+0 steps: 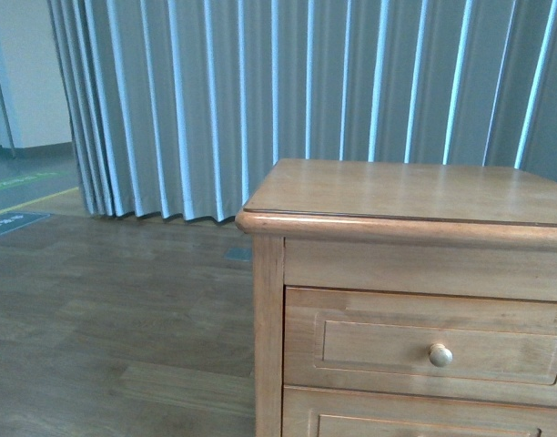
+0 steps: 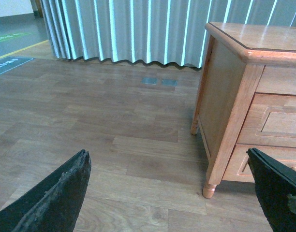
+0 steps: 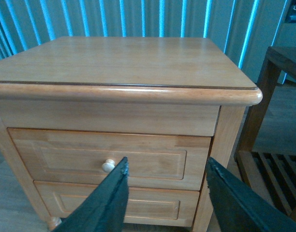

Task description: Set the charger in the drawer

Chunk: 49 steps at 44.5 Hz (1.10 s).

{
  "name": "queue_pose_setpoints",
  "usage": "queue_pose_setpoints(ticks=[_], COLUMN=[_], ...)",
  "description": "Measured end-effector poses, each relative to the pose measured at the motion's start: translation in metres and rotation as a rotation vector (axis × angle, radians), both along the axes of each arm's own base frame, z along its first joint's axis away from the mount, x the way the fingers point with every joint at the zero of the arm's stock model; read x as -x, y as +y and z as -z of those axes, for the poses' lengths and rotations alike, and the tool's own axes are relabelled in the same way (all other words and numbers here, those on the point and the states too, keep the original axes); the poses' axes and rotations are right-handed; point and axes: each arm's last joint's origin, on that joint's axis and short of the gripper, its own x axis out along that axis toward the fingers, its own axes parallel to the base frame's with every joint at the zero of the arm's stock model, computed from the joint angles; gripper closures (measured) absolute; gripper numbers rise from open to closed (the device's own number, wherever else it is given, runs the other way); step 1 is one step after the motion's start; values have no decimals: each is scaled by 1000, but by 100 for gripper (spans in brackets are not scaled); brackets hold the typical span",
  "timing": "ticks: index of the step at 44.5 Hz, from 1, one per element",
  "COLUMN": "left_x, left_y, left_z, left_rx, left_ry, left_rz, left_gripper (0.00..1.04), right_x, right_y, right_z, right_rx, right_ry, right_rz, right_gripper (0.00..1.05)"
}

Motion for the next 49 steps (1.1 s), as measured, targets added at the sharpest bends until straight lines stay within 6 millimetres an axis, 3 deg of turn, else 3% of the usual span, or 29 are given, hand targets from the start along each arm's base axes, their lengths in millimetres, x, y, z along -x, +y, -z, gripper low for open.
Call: queue_pose_setpoints(ticks=[12, 33, 49], left_x=[0, 0, 0], left_y=[0, 0, 0], left_z=[0, 0, 0], left_rx=[0, 0, 0], left_ry=[0, 0, 0], left_rz=[0, 0, 0], left_gripper=[6, 6, 6], right_x=[22, 48, 61], right_y=[15, 15, 15], right_z=[13, 31, 29], right_rx=[1, 1, 1], right_ry=[2, -8, -14], right_rz=[-6, -3, -3], right_gripper=[104, 103, 103])
